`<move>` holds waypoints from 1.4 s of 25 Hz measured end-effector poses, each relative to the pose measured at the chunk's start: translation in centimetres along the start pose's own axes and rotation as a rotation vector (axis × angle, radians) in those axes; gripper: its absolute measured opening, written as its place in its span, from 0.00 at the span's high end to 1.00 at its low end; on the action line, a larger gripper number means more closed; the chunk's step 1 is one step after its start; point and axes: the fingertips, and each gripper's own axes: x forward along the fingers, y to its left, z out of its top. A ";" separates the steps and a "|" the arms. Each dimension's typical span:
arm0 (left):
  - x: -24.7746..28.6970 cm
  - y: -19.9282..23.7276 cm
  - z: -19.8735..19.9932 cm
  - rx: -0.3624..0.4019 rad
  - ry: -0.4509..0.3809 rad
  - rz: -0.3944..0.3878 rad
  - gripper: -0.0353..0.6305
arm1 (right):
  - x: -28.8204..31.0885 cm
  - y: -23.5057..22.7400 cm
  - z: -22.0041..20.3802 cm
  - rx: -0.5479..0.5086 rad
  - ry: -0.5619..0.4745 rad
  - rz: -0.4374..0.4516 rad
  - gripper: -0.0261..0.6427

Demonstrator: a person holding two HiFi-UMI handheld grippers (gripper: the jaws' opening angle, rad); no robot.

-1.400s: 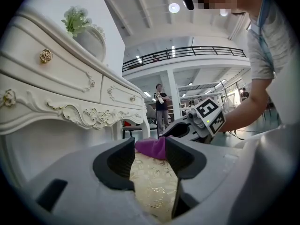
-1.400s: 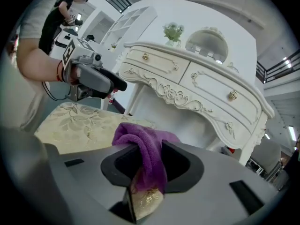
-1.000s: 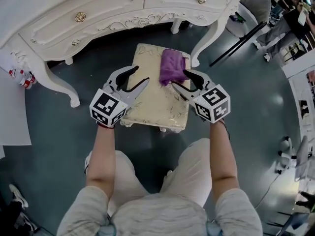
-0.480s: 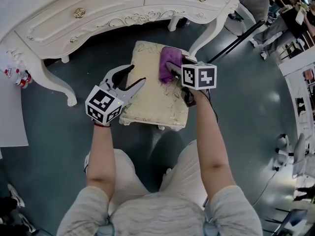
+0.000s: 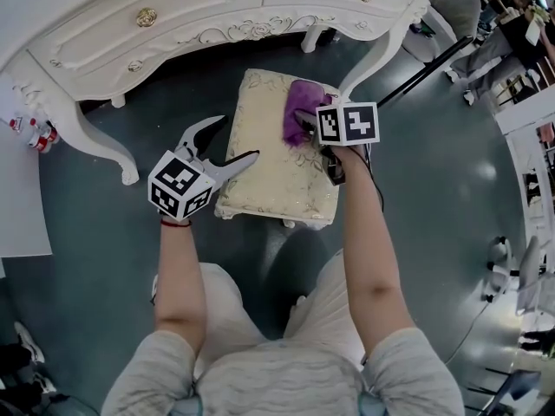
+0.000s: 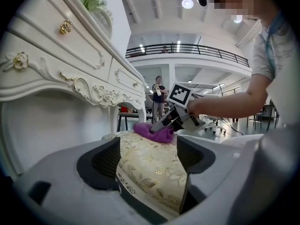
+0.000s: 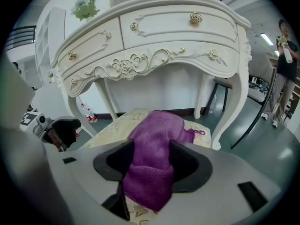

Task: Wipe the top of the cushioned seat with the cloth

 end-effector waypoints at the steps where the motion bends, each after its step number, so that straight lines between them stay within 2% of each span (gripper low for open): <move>1: 0.0 0.0 -0.1 -0.003 0.001 -0.002 0.38 | 0.0 0.2 0.0 -0.002 0.005 0.002 0.61; 4: 0.0 0.0 -0.2 -0.013 0.004 -0.003 0.38 | 0.0 1.1 0.0 -0.003 0.007 0.031 0.79; 7: 0.0 -0.3 -0.4 -0.019 0.014 -0.016 0.38 | -0.2 1.7 0.0 -0.024 -0.001 0.039 0.82; 12: 0.2 -0.9 -0.7 -0.014 0.028 -0.043 0.38 | -2.0 0.7 1.1 0.076 -0.086 0.104 0.83; 16: 0.2 -1.1 -0.4 -0.009 0.016 -0.045 0.38 | -4.1 -3.2 2.7 0.098 -0.140 0.034 0.83; 23: 0.5 -1.6 -0.2 -0.009 0.003 -0.063 0.38 | -3.7 -8.5 2.0 0.098 -0.064 -0.074 0.83; 27: 0.9 -1.6 -0.6 -0.012 0.016 -0.066 0.38 | -1.6 -9.1 0.8 0.102 -0.008 -0.097 0.83; 35: 1.2 -1.0 -1.4 -0.012 0.041 -0.059 0.38 | -1.0 -9.1 0.9 0.118 -0.021 -0.119 0.82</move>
